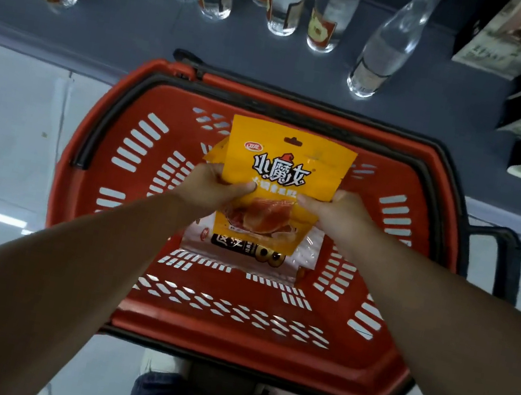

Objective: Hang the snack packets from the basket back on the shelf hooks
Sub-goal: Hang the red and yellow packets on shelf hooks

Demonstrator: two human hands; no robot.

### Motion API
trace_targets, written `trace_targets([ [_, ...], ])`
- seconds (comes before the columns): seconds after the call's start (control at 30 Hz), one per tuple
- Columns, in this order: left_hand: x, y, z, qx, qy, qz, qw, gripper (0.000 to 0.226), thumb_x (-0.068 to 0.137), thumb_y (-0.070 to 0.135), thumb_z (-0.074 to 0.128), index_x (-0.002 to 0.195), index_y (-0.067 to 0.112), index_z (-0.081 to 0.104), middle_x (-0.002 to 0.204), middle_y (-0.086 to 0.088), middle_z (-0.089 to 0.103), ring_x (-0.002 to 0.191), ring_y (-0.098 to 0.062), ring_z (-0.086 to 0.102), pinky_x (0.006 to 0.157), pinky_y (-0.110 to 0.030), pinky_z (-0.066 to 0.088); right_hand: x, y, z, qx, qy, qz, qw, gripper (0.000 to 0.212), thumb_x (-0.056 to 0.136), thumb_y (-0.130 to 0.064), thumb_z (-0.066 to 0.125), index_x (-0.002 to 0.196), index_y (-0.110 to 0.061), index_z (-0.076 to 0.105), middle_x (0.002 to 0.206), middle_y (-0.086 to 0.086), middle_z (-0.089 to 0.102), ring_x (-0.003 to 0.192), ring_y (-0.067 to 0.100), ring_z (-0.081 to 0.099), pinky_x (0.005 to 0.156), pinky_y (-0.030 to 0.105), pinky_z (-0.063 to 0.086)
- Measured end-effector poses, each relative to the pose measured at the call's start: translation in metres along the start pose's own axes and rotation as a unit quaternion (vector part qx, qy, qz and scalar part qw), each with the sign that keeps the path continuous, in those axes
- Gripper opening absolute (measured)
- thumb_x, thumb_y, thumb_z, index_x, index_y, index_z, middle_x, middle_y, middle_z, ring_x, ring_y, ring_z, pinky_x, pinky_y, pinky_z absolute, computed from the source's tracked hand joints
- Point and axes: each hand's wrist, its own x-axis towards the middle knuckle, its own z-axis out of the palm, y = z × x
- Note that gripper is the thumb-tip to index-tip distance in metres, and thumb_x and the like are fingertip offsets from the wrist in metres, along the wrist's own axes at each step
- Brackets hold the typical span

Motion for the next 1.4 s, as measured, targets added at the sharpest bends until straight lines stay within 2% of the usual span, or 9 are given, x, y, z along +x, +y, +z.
trace_targets([
  [0.1, -0.017, 0.036, -0.008, -0.018, -0.034, 0.003, 0.999, 0.009, 0.090, 0.016, 0.064, 0.092, 0.009, 0.070, 0.097, -0.005, 0.072, 0.090, -0.019, 0.070, 0.084, -0.033, 0.057, -0.027, -0.027, -0.015, 0.005, 0.011, -0.021, 1.000, 0.009, 0.084, -0.027, 0.072, 0.091, -0.025, 0.067, 0.102, -0.002, 0.069, 0.098, 0.019, 0.066, 0.090, 0.036, 0.051],
  [0.37, -0.091, 0.160, -0.037, 0.007, -0.031, 0.056, 0.998, 0.016, 0.090, 0.024, 0.063, 0.098, 0.014, 0.073, 0.096, 0.003, 0.074, 0.082, -0.009, 0.072, 0.069, -0.021, 0.058, -0.120, -0.125, -0.057, 0.033, 0.055, -0.079, 0.995, 0.008, 0.077, -0.028, 0.078, 0.076, -0.026, 0.071, 0.095, 0.004, 0.075, 0.087, 0.024, 0.071, 0.088, 0.045, 0.055],
  [0.5, -0.139, 0.234, -0.052, 0.006, -0.022, 0.071, 0.997, 0.017, 0.087, 0.024, 0.067, 0.092, 0.009, 0.074, 0.094, -0.012, 0.075, 0.089, -0.030, 0.072, 0.081, -0.042, 0.059, -0.188, -0.189, -0.084, 0.075, 0.066, -0.119, 0.988, 0.006, 0.081, -0.018, 0.075, 0.081, -0.019, 0.069, 0.100, 0.013, 0.073, 0.088, 0.028, 0.071, 0.085, 0.040, 0.057],
  [0.6, -0.181, 0.290, -0.069, 0.009, -0.028, 0.085, 0.996, 0.028, 0.086, 0.029, 0.068, 0.097, 0.004, 0.072, 0.097, -0.013, 0.075, 0.091, -0.029, 0.072, 0.086, -0.045, 0.057, -0.244, -0.236, -0.103, 0.080, 0.059, -0.145, 0.984, 0.004, 0.081, -0.019, 0.074, 0.082, -0.019, 0.070, 0.096, 0.009, 0.074, 0.088, 0.023, 0.071, 0.086, 0.039, 0.056],
  [0.77, -0.266, 0.397, -0.102, 0.022, -0.105, 0.118, 0.987, 0.033, 0.086, 0.033, 0.060, 0.104, 0.009, 0.073, 0.104, -0.004, 0.075, 0.099, -0.021, 0.071, 0.087, -0.033, 0.054, -0.350, -0.315, -0.139, 0.076, 0.047, -0.185, 0.979, 0.007, 0.084, -0.020, 0.070, 0.091, -0.019, 0.071, 0.097, -0.001, 0.073, 0.083, 0.009, 0.069, 0.067, 0.017, 0.053],
  [0.9, -0.338, 0.490, -0.122, 0.045, -0.134, 0.166, 0.976, 0.031, 0.090, 0.025, 0.055, 0.105, 0.002, 0.070, 0.101, -0.005, 0.075, 0.090, -0.015, 0.073, 0.069, -0.020, 0.057, -0.434, -0.379, -0.162, 0.083, 0.059, -0.234, 0.967, 0.010, 0.087, -0.018, 0.067, 0.096, -0.016, 0.070, 0.093, -0.006, 0.072, 0.069, -0.002, 0.069, 0.051, 0.007, 0.048],
  [1.17, -0.446, 0.636, -0.151, 0.117, -0.130, 0.284, 0.943, 0.032, 0.094, 0.029, 0.052, 0.103, 0.004, 0.068, 0.102, -0.008, 0.075, 0.096, -0.023, 0.071, 0.089, -0.038, 0.056, -0.578, -0.483, -0.199, 0.080, 0.121, -0.340, 0.929, 0.010, 0.090, -0.018, 0.063, 0.096, -0.013, 0.070, 0.087, 0.000, 0.074, 0.063, 0.003, 0.070, 0.051, 0.013, 0.051],
  [1.27, -0.474, 0.670, -0.150, 0.131, -0.121, 0.328, 0.928, 0.026, 0.097, 0.026, 0.049, 0.095, 0.008, 0.069, 0.091, -0.002, 0.077, 0.086, -0.014, 0.073, 0.075, -0.025, 0.058, -0.615, -0.508, -0.213, 0.064, 0.157, -0.366, 0.915, 0.010, 0.090, -0.022, 0.064, 0.094, -0.015, 0.070, 0.089, 0.004, 0.075, 0.072, 0.013, 0.072, 0.062, 0.026, 0.058],
  [1.4, -0.507, 0.703, -0.152, 0.142, -0.110, 0.371, 0.911, 0.029, 0.097, 0.025, 0.049, 0.101, 0.002, 0.066, 0.096, -0.010, 0.076, 0.086, -0.021, 0.073, 0.076, -0.033, 0.059, -0.661, -0.532, -0.226, 0.058, 0.196, -0.397, 0.895, 0.007, 0.088, -0.022, 0.066, 0.089, -0.017, 0.070, 0.092, 0.006, 0.074, 0.079, 0.017, 0.071, 0.062, 0.025, 0.056],
])
